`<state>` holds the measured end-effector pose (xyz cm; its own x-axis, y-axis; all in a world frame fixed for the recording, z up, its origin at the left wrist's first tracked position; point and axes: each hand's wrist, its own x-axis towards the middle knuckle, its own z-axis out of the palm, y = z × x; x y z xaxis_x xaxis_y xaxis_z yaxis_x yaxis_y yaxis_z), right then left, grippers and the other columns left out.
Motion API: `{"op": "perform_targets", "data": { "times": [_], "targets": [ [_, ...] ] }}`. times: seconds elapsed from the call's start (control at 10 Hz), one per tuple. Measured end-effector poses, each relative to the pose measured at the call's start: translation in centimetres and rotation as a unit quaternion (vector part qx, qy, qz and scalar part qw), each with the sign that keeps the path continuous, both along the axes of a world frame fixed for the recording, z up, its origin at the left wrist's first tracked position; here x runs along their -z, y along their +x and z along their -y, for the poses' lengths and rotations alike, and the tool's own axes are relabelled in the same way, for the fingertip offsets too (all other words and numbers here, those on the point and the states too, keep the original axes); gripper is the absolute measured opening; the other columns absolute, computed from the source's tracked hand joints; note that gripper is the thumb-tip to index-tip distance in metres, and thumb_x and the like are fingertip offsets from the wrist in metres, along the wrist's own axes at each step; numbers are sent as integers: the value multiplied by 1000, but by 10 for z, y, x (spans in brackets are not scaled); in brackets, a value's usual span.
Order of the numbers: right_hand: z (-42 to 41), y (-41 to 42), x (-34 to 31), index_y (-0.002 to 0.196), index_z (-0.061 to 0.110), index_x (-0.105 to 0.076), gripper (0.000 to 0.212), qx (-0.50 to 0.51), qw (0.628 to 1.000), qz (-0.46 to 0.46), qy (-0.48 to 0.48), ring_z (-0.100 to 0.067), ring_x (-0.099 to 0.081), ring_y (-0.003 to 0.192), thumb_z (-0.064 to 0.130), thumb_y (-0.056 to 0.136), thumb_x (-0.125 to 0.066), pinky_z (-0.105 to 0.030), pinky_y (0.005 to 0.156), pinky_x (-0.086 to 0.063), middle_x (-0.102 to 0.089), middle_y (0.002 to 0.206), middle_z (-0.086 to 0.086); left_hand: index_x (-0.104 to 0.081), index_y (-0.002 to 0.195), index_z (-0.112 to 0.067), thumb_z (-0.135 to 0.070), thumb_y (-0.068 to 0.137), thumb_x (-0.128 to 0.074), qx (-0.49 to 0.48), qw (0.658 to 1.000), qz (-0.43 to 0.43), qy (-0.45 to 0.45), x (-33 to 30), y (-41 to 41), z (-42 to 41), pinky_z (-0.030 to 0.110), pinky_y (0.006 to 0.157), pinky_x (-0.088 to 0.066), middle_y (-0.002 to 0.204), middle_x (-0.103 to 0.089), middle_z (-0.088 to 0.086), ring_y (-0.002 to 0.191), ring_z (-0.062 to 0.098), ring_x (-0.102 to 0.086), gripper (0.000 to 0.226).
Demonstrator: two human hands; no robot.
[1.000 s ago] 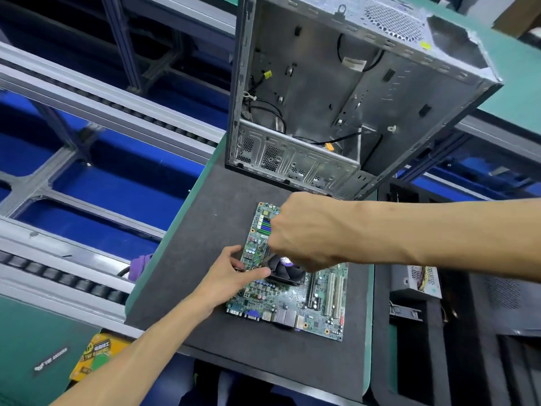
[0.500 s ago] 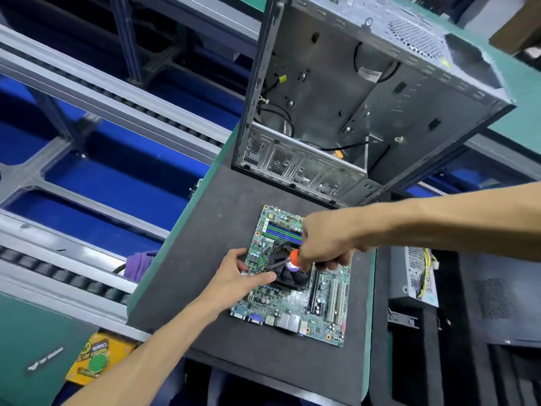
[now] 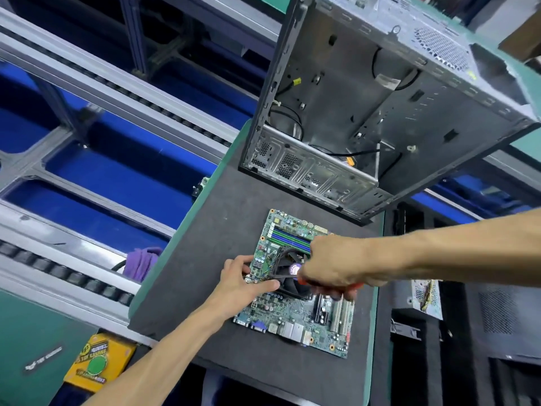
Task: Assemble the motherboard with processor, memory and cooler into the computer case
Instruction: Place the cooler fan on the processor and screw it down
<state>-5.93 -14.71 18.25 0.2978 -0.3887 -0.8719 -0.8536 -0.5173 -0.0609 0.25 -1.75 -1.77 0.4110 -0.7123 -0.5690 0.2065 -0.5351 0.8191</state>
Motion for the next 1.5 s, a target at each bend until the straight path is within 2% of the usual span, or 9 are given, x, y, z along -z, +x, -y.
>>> {"op": "perform_targets", "data": {
  "times": [0.2,0.3,0.6,0.7,0.8,0.9,1.1,1.2,1.5],
  "targets": [
    [17,13,5,79,-1,-56,39,382,896,-112,195,-7,-39,30,23,105,-40,-16,25,-28,-46,49,-1,-42,136,-34,-52,73,-80,1,1000,7,-3,3,0,-1,19,78,-36,112,-38,-14,107,6,-45,76],
    [30,16,4,92,-8,-60,41,411,872,-145,224,-8,-40,29,28,104,-43,-16,25,-30,-45,50,-2,-40,137,-33,-54,73,-79,6,1000,10,0,-1,0,-1,21,82,-36,112,-38,-14,108,8,-44,78],
    [29,26,-4,78,8,-52,22,148,971,-140,124,-6,-41,33,16,99,-54,-14,28,-31,-50,56,-1,-38,139,-30,-56,72,-80,8,1000,14,12,-8,2,0,27,97,-40,115,-38,-14,116,9,-45,83],
    [16,22,-7,70,9,-58,29,-74,994,-76,36,-11,-48,38,16,98,-56,-18,36,-39,-54,50,1,-39,139,-29,-55,71,-81,4,1000,12,9,-9,2,0,27,97,-40,115,-38,-14,115,9,-45,84],
    [-7,13,-11,65,14,-51,30,-445,886,-16,-129,-16,-48,47,22,94,-53,-23,44,-37,-51,55,1,-39,139,-30,-54,71,-81,-2,1000,10,4,-10,1,0,26,93,-39,115,-38,-13,114,9,-45,83],
    [-13,5,-12,61,14,-37,31,-542,827,32,-143,-18,-40,46,14,89,-51,-25,45,-33,-42,56,-3,-40,137,-30,-52,72,-82,-10,1000,8,1,-9,0,0,24,89,-37,114,-38,-13,114,9,-44,81],
    [2,12,4,60,8,-55,32,-134,991,4,-25,-16,-47,28,11,92,-52,-19,33,-39,-50,36,0,-39,136,-34,-52,74,-80,-5,1000,-1,-8,-9,0,-3,19,79,-37,114,-38,-13,100,6,-43,76],
    [7,16,11,62,2,-54,35,66,997,-19,37,-15,-42,25,4,97,-50,-18,29,-34,-49,37,-6,-40,136,-35,-51,74,-80,-5,1000,-1,-15,-7,0,-4,18,77,-37,113,-38,-11,96,6,-42,75],
    [22,9,38,74,6,-53,33,185,975,-44,116,-21,-42,64,6,103,-38,-30,63,-34,-49,75,-12,-40,137,-33,-55,72,-80,12,1000,14,-4,-4,2,-2,21,81,-39,112,-38,-12,97,8,-44,79]
  ]
}}
